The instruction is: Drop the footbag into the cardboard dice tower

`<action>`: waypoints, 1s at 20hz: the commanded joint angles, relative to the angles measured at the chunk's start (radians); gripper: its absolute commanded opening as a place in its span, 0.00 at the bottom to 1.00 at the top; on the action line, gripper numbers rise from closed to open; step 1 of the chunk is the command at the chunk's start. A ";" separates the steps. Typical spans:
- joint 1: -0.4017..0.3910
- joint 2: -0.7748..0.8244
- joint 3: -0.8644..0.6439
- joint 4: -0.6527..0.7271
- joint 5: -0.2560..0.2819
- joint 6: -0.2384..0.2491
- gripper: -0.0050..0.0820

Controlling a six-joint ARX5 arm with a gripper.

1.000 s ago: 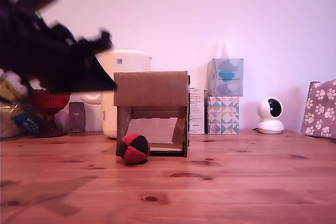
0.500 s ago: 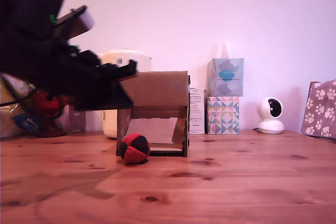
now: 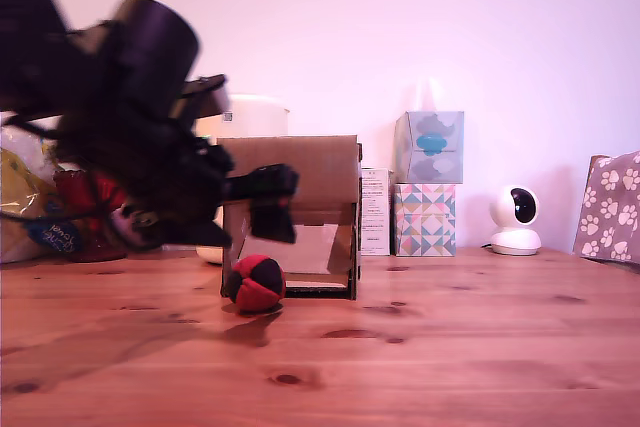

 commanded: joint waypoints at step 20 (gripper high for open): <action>0.027 0.021 0.132 -0.410 0.077 0.024 0.20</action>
